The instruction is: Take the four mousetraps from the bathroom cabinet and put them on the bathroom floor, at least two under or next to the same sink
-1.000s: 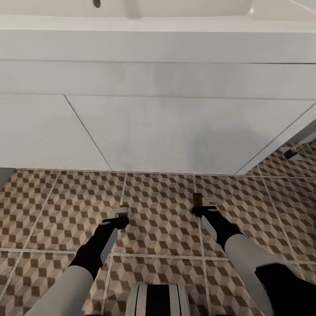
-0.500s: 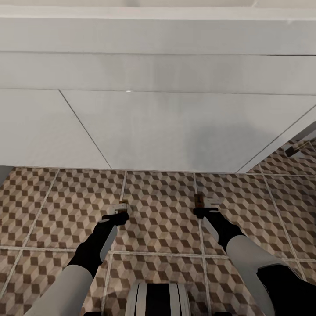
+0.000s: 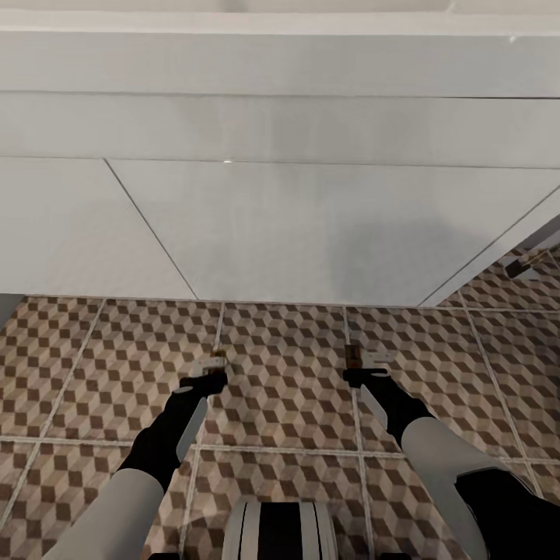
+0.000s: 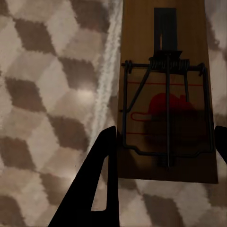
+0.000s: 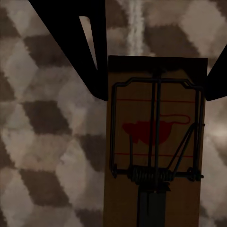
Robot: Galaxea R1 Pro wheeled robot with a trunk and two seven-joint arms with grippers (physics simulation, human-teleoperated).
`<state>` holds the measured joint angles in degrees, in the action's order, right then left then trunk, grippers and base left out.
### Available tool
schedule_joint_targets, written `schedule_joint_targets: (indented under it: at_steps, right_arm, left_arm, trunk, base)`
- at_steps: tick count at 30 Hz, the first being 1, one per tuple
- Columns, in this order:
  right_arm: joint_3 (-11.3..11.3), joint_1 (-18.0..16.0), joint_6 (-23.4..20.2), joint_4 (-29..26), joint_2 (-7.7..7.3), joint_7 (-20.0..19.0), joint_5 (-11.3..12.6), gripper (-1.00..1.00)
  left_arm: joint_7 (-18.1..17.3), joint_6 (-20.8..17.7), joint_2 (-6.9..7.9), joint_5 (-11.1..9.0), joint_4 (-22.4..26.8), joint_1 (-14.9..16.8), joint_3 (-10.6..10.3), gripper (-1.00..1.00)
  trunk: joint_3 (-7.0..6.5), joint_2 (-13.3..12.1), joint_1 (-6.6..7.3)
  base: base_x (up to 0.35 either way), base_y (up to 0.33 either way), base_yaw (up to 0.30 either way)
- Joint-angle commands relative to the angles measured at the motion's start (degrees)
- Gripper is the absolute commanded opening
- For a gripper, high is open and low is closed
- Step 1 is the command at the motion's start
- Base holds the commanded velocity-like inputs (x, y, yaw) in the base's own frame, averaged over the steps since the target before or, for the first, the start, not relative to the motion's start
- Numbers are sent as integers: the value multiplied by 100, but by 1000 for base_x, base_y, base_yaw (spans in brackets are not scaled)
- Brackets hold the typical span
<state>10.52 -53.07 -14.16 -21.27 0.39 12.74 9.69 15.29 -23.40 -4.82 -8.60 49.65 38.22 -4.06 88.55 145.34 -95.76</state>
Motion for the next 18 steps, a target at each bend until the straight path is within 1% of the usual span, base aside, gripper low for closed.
schedule_joint_targets:
  at_steps: [1, 2, 3, 5, 6, 8, 13, 18]
  right_arm:
    - [46, -1, -25, -10, -4, 36, 76, -100]
    - [46, -1, -25, -10, -4, 36, 74, -100]
    - [46, -1, -25, -11, -6, 36, 72, -100]
    - [46, -1, -25, -13, -7, 36, 71, -100]
    - [46, -1, -25, -13, -6, 36, 70, -100]
    - [46, -1, -25, -12, -5, 36, 69, -100]
    - [46, -1, -25, -14, -5, 36, 69, -100]
    - [46, -1, -25, -11, -4, 36, 72, -100]
  left_arm:
    - [56, 78, -2, -12, 11, 4, -17, -100]
    - [55, 123, -3, 18, 12, 9, -15, -100]
    - [55, 196, -16, 97, 3, 27, -12, -100]
    - [54, 244, -28, 196, -15, 65, -10, -100]
    - [44, 294, -38, 288, -41, 125, -9, -100]
    - [27, 345, -46, 389, -92, 215, -8, -100]
    - [14, 405, -57, 471, -174, 391, -8, -100]
    - [10, 427, -68, 494, -389, 678, -7, -100]
  trunk:
    - [3, 1, 1]
    - [3, 1, 1]
    - [3, 1, 1]
    - [3, 1, 1]
    - [3, 1, 1]
    - [3, 1, 1]
    - [3, 1, 1]
    - [3, 1, 1]
  base:
    - [0, 0, 0]
    - [0, 0, 0]
    - [0, 0, 0]
    - [0, 0, 0]
    - [0, 0, 0]
    - [0, 0, 0]
    - [0, 0, 0]
    - [0, 0, 0]
